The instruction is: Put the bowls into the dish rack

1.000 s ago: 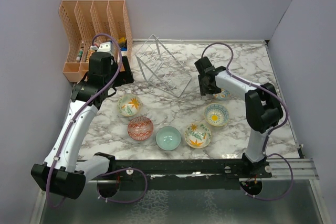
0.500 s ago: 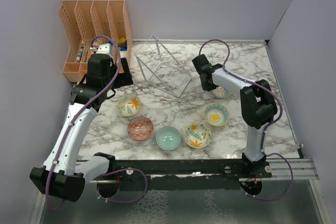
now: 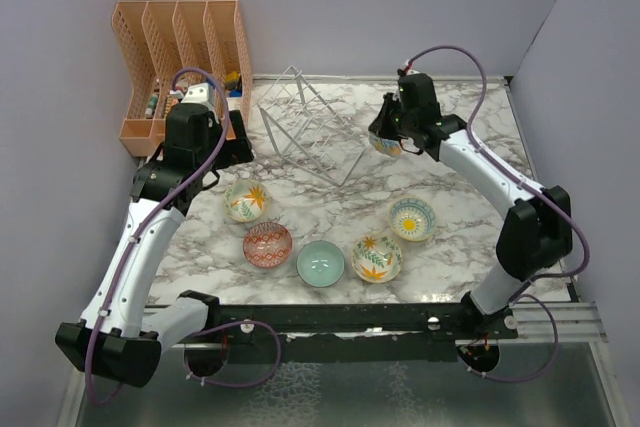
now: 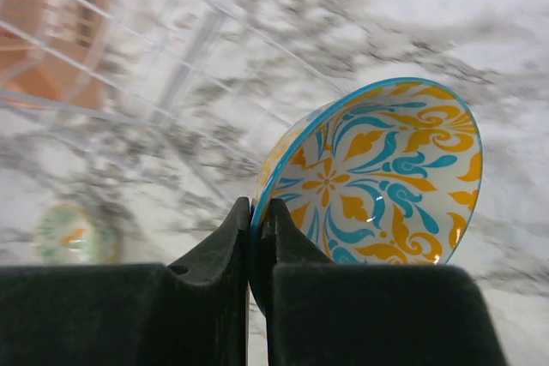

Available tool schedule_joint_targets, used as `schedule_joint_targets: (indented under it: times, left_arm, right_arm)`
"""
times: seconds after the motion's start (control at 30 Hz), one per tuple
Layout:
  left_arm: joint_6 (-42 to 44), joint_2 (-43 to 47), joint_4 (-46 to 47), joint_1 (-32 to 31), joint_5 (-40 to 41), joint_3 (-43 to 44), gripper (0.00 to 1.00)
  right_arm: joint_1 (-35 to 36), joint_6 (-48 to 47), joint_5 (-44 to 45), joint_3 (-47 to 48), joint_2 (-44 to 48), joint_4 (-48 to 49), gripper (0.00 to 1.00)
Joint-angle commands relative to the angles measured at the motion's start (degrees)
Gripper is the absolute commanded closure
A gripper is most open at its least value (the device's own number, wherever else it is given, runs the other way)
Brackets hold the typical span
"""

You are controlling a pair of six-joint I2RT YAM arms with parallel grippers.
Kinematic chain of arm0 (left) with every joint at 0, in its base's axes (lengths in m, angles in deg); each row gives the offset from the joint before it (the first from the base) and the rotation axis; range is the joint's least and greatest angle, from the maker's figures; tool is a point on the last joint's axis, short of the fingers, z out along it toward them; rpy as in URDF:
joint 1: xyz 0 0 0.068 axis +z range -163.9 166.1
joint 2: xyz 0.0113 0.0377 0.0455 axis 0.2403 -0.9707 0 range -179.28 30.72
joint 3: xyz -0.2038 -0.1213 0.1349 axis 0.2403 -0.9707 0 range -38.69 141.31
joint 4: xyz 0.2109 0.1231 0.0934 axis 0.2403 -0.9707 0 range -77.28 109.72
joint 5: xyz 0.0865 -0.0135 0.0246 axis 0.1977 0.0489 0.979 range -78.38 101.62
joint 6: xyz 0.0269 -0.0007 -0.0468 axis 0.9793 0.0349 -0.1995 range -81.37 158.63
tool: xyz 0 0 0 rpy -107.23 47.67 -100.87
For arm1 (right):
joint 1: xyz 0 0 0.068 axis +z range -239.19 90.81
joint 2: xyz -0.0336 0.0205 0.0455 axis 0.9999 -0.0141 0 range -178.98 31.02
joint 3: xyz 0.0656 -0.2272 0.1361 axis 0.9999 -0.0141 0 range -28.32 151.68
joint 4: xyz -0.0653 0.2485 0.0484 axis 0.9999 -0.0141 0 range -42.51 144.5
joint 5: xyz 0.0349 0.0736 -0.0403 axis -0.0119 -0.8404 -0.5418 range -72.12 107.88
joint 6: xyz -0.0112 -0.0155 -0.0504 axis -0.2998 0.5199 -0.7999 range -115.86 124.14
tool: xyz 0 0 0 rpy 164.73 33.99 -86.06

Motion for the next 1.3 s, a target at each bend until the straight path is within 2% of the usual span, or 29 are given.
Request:
schedule_joint_targets:
  times: [0.0,0.13,0.27,0.4,0.8,0.97,1.27]
  left_arm:
    - [0.01,0.80,-0.71,-0.66,0.78,0.47,0.01]
    - [0.22,0.51,-0.65,-1.02,0.93,0.60,0.01]
    - [0.70,0.31,-0.88,-1.38,1.49,0.66,0.01]
    - [0.88,-0.19,-1.36,-1.76,1.90,1.13,0.01]
    - [0.92,-1.61,-2.04,-2.25,1.81,1.75,0.01]
    - [0.85,-2.53,-2.15,-2.43,1.72,2.55,0.01]
    - [1.11,-3.31,-2.09,-2.57,1.72,3.03,0.01]
  right_arm:
    - [-0.36,13.28,-15.83,-7.33,6.25,21.31,0.99]
    - [-0.36,23.13,-19.30,-15.86,8.78,35.53,0.99]
    - [-0.38,32.38,-19.40,-26.77,9.64,56.03,0.99]
    - [-0.36,36.07,-19.01,-31.48,7.40,68.62,0.99]
    - [-0.37,48.76,-18.68,-37.94,0.62,90.87,0.99]
    - [-0.36,53.18,-18.56,-37.29,-3.96,100.50,0.99]
    - [-0.28,59.21,-15.98,-35.98,-10.85,107.09,0.99]
